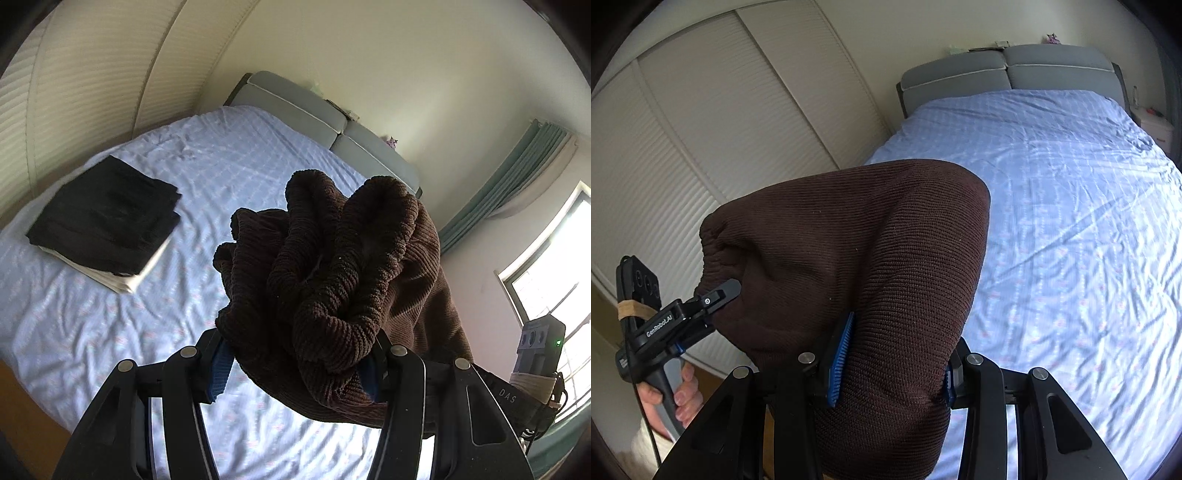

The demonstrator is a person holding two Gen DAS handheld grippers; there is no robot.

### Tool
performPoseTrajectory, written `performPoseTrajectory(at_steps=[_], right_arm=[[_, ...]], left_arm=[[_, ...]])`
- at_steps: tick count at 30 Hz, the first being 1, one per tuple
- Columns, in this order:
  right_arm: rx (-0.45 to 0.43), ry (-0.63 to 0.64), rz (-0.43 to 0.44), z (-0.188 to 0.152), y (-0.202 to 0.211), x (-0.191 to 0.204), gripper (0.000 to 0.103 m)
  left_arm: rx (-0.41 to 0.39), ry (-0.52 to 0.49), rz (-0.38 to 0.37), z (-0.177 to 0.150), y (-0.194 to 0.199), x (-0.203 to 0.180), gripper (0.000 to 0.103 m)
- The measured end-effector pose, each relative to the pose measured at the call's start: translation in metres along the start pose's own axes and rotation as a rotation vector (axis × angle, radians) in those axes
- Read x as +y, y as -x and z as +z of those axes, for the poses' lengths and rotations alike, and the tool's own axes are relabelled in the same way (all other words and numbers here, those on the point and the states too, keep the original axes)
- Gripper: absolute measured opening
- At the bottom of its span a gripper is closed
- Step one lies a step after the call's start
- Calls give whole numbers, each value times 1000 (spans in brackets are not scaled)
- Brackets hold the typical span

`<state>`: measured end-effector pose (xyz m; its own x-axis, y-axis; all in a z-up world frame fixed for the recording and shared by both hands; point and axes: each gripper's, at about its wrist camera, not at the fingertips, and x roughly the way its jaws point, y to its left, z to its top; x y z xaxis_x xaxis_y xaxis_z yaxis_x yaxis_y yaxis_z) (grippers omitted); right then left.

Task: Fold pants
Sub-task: 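Carry the folded pants with both grippers over the black clothes stack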

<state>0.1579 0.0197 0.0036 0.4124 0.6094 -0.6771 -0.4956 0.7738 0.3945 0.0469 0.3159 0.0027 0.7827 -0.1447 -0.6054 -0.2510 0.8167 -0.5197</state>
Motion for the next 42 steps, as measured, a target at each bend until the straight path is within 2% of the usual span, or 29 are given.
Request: performPoseTrajectory(at_steps=[6, 10, 19, 25, 29, 33, 42], right_arm=[[9, -67, -10, -21, -35, 62, 40], [65, -68, 6, -18, -65, 90, 40], [108, 7, 112, 17, -126, 131, 40], [119, 58, 119, 30, -150, 172, 40], [112, 31, 102, 39, -175, 200, 40], [129, -2, 72, 27, -204, 222, 40], [244, -130, -10, 23, -286, 236, 40]], left_arm=[[82, -40, -10, 28, 21, 65, 55], [100, -14, 21, 38, 32, 103, 55], [32, 81, 96, 55, 61, 163, 55], [-23, 116, 98, 82, 71, 205, 55], [5, 136, 76, 106, 61, 243, 55], [45, 127, 74, 130, 43, 279, 55], [213, 133, 64, 163, -24, 353, 55]])
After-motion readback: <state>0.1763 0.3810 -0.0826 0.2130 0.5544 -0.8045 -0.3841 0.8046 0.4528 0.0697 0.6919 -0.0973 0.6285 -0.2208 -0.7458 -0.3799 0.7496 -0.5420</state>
